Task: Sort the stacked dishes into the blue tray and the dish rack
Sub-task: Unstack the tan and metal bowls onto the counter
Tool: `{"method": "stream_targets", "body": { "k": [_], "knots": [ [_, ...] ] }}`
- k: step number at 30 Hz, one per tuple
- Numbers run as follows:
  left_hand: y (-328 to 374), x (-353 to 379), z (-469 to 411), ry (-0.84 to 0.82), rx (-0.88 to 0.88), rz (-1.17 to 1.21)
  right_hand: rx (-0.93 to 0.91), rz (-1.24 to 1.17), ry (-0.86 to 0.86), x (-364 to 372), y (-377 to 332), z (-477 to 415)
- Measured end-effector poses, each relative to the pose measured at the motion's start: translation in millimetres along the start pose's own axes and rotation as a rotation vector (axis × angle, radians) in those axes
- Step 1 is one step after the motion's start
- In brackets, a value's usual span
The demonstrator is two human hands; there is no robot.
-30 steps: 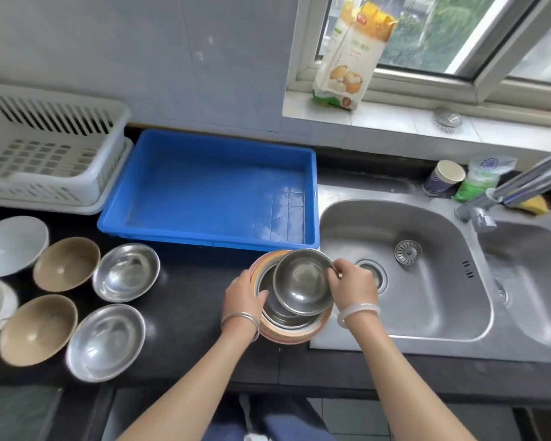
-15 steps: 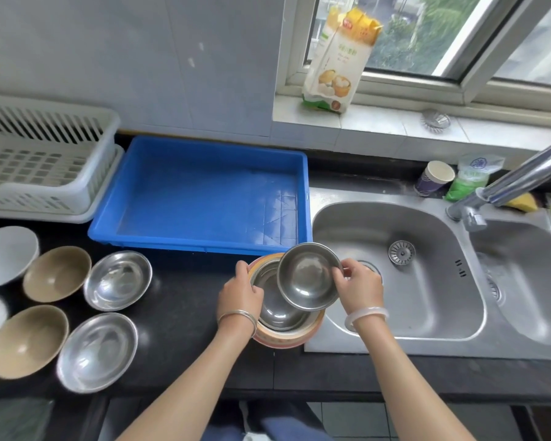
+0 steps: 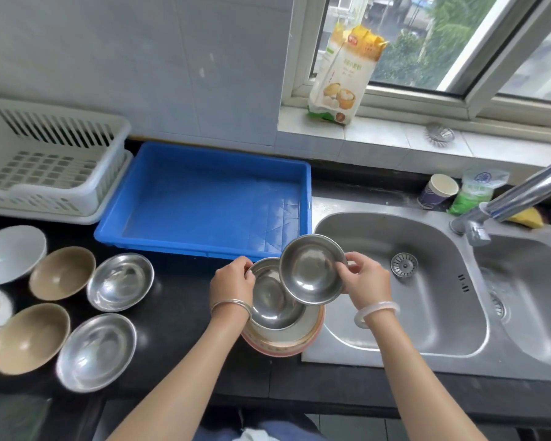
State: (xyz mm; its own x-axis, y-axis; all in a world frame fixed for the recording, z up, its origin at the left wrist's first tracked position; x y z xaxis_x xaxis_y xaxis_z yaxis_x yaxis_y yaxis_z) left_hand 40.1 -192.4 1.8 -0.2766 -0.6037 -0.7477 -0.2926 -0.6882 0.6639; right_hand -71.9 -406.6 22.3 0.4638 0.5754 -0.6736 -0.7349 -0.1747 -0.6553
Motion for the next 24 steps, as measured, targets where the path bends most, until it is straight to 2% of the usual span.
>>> {"method": "stream_targets", "body": {
  "k": [6, 12, 16, 24],
  "knots": [
    [-18.7, -41.6, 3.8, 0.157, -0.06, 0.092, -0.034, -0.146, -0.119, 12.4, -37.3, -2.0],
    [-62.2, -77.2, 31.1, 0.242, -0.182, 0.13, -0.103, -0.116, -0.292, 62.1, -83.2, 2.9],
    [-100.6, -86.6, 63.5, 0.286, -0.29, 0.134, -0.149, 0.015, -0.403, 119.0, -98.3, 11.5],
    [-149.1, -69.8, 108.4, 0.314, -0.497, 0.198, -0.279, 0.435, -0.447, 208.1, -107.4, 32.0]
  ]
}}
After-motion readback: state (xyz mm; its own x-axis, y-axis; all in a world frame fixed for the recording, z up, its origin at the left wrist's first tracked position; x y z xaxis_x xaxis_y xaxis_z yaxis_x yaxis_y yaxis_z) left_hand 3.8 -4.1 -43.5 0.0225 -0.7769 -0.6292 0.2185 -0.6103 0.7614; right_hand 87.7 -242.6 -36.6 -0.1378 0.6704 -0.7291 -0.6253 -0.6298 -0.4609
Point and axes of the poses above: each hand's wrist, its own z-axis away from the middle knuckle, its own x-axis out of the palm, y = z × x, the point moved 5 cm from there along -z, towards the middle knuckle, and after that the axes turned 14 degrees about x, right-handed, at the moved point
